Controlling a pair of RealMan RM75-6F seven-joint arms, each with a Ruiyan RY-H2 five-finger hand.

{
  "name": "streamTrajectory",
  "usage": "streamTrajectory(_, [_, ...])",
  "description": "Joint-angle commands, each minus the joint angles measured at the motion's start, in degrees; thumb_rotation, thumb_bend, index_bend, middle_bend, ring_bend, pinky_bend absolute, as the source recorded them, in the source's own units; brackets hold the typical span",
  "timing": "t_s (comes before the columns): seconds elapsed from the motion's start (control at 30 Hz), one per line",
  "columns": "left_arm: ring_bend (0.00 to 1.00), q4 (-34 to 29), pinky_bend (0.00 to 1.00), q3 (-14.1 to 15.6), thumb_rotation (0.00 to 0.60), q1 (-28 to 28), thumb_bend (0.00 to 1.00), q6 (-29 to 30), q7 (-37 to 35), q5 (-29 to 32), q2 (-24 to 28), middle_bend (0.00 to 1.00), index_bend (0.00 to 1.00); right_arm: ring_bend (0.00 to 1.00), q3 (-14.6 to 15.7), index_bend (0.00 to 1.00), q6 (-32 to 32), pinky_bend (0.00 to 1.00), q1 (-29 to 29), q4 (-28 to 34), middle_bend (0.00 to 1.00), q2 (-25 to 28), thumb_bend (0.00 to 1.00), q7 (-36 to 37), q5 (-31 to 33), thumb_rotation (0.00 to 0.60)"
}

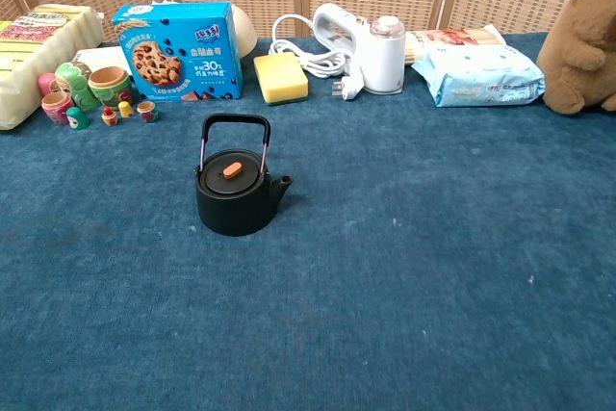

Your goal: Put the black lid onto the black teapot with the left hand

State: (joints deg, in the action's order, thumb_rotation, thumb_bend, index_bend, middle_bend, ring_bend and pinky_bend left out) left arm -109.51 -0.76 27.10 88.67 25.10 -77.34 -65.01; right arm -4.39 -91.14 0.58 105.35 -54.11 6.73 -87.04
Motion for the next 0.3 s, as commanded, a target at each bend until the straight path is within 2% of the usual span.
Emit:
streamTrajectory(0.03, [0.00,6.4,0.07,5.0,0.600,-11.4,0.08,8.1,-17.2,-4.8,4.3,0.00,0.00,0.00,-0.7,0.09,-1.5,0.00,0.3,-0.3,0.00,-1.5,0.03,-2.7,0.4,0.544])
streamTrajectory(0.3, [0.00,11.2,0.07,8.2,0.600,-19.0,0.05,10.2,-27.2,-5.1,4.8,0.00,0.00,0.00,-1.1,0.09,-2.8,0.00,0.7,0.1,0.00,-2.0,0.03,-3.8,0.0,0.541])
